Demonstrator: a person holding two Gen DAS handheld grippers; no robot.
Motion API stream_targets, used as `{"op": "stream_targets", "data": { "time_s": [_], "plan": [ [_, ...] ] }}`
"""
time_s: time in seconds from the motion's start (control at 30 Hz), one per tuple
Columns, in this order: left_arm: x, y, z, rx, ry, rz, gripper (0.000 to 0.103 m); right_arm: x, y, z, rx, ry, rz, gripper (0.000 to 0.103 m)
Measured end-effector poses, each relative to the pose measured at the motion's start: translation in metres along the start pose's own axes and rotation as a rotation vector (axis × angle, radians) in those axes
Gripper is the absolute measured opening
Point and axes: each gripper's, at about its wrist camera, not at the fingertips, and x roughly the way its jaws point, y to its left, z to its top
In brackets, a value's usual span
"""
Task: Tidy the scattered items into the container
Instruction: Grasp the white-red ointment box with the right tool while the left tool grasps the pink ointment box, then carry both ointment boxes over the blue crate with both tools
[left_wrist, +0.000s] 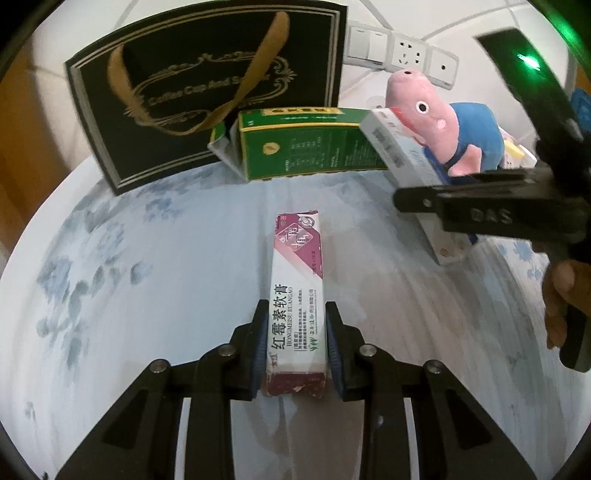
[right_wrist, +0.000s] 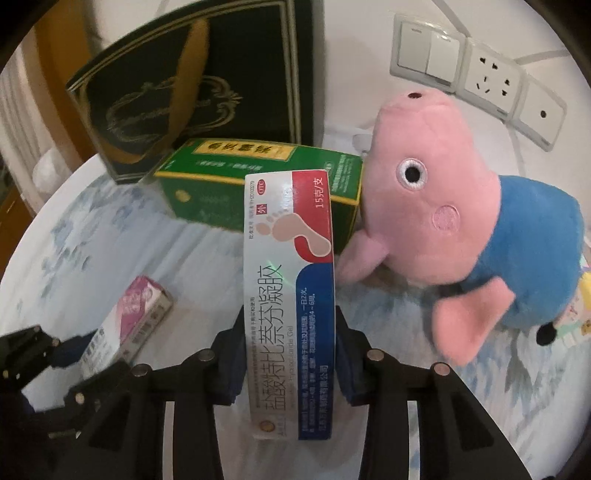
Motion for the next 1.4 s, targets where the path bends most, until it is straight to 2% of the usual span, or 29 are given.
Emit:
{"op": "stream_targets", "data": {
  "time_s": [0.57,0.9,1.1,1.4],
  "plan": [
    [-0.079,0.002,-0.042,-0.069,0.041,0.057,0.028,-0.078,0.007,-0.086,0.029,0.055,0.024,0.039],
    [-0.137,-0.011,-0.049,-0.095,0.069,0.111,0.028,-0.142,0.017,-0.117,0.058,0.074,0.030,0.039],
    [-0.169,-0.025,-0.049,-0.067,0.074,0.150,0.028,-0.182,0.014,-0.130,0.072,0.077,0.023,0.039],
    [-0.226,-0.033,-0.048,-0.094,0.060,0.159,0.028,-0.239,0.008,-0.140,0.083,0.067,0.013,0.039]
  ]
}}
